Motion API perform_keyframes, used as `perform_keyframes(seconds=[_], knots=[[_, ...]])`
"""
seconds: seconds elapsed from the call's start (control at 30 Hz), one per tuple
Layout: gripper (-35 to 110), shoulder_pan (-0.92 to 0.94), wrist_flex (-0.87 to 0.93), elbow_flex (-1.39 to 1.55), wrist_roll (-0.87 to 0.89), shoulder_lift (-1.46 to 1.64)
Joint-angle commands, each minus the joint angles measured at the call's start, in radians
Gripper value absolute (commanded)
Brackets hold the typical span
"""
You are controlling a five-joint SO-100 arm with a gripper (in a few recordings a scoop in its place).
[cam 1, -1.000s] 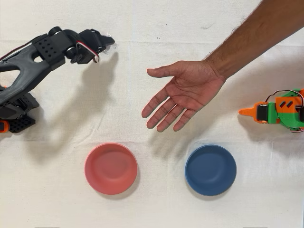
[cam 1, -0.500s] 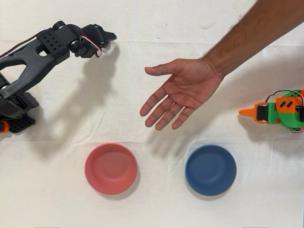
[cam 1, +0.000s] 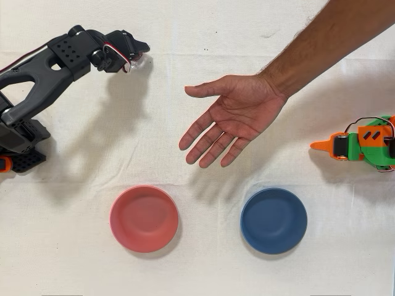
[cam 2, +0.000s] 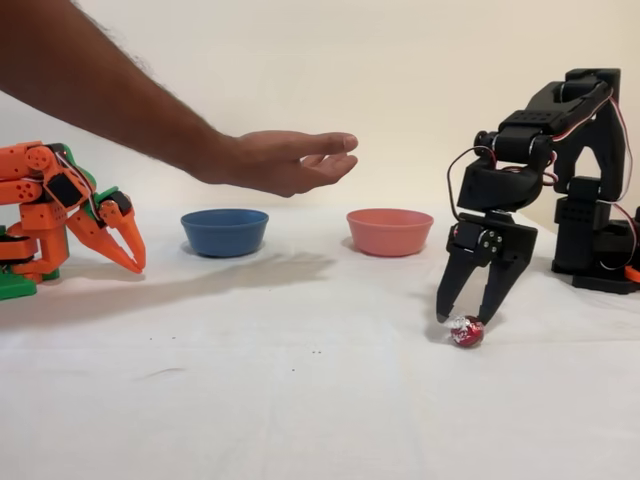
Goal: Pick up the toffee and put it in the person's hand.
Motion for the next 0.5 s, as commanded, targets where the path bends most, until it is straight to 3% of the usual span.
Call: perform_keyframes(seconds=[0.0, 0.47], knots=[[24, -0.032, -0.005, -0.014, 0.028, 0.031], [21, -0.054, -0.02, 0.018, 0.083, 0.031]])
